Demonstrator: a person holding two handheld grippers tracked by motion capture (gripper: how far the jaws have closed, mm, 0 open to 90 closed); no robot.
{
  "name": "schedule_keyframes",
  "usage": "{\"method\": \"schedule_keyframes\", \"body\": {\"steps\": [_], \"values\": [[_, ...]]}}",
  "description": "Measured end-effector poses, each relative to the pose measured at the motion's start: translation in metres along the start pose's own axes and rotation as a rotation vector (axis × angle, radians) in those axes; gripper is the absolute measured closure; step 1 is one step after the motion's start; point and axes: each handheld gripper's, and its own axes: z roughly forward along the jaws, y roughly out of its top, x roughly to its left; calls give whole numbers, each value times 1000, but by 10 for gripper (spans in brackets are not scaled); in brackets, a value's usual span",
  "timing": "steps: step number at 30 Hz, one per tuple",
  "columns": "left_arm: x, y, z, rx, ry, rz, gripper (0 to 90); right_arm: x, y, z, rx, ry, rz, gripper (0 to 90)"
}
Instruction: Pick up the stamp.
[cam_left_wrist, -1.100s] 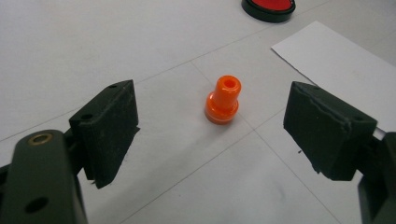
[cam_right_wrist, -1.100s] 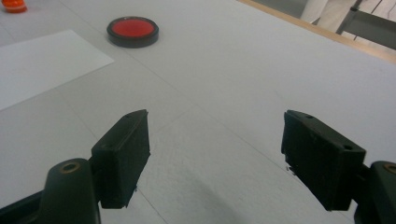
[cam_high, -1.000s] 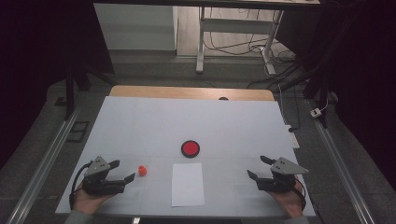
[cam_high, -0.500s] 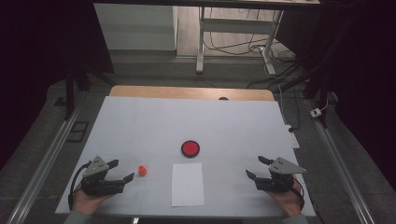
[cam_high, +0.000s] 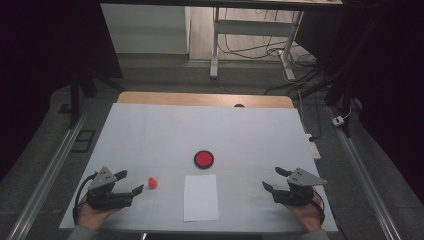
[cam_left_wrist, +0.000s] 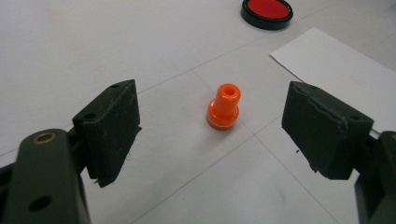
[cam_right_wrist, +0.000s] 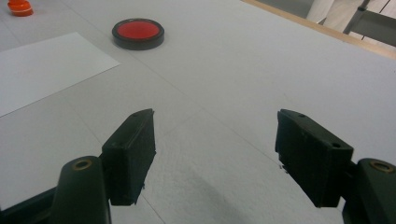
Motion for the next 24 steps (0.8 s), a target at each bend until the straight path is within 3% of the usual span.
{"method": "schedule_keyframes", "body": {"steps": [15,24], "values": [[-5,14,7,-11,-26,23,194,8,2,0,2,11,-13,288],[-9,19,19,11,-48,38,194,9,2,2,5,20,-12,289]]}}
